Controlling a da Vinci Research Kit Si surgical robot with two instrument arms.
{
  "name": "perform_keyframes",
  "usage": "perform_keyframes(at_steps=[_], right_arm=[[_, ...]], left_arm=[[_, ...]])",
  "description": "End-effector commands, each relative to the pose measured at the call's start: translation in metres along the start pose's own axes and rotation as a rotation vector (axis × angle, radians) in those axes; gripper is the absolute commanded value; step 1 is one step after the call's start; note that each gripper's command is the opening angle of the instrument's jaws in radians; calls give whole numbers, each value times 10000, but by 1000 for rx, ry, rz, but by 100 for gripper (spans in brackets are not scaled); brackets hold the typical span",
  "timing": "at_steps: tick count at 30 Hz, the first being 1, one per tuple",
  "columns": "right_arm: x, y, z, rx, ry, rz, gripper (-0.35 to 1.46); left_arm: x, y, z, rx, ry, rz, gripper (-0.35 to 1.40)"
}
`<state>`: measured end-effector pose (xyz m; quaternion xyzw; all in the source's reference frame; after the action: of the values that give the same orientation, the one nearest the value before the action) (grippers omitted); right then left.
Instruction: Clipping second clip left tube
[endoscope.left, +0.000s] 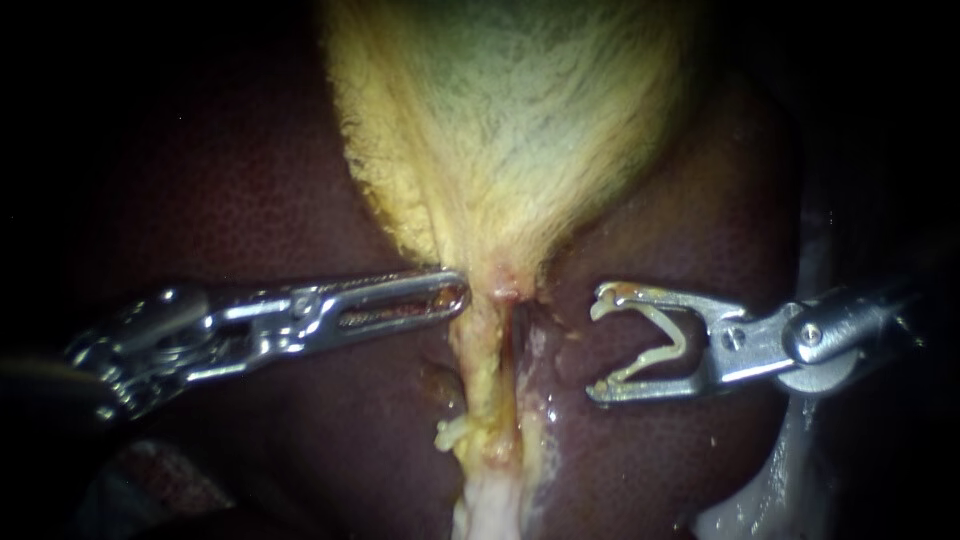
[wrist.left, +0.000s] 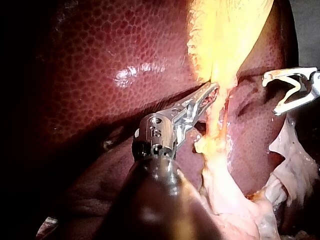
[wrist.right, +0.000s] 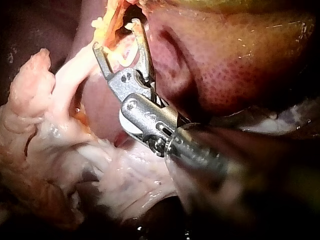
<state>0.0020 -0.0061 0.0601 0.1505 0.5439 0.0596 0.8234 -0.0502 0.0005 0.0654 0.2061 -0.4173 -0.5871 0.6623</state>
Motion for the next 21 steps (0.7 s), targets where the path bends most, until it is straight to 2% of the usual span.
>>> perform_keyframes(at_steps=[1, 7, 13, 18, 21], right_arm=[[0, 0, 1, 0, 0, -1, 60], [-12, -12, 35, 19, 6, 1, 60], [-31, -26, 99, 48, 10, 61, 60], [-48, -27, 144, 62, 10, 93, 59], [-58, -22, 157, 63, 8, 110, 58]], left_arm=[[0, 0, -1, 0, 0, 0, -35], [-4, 0, -15, 6, 6, -2, -35], [-6, 8, -41, 2, 4, -1, -35], [-15, 13, -63, -9, -1, -4, -35], [-19, 11, -71, -14, -4, -6, -35]])
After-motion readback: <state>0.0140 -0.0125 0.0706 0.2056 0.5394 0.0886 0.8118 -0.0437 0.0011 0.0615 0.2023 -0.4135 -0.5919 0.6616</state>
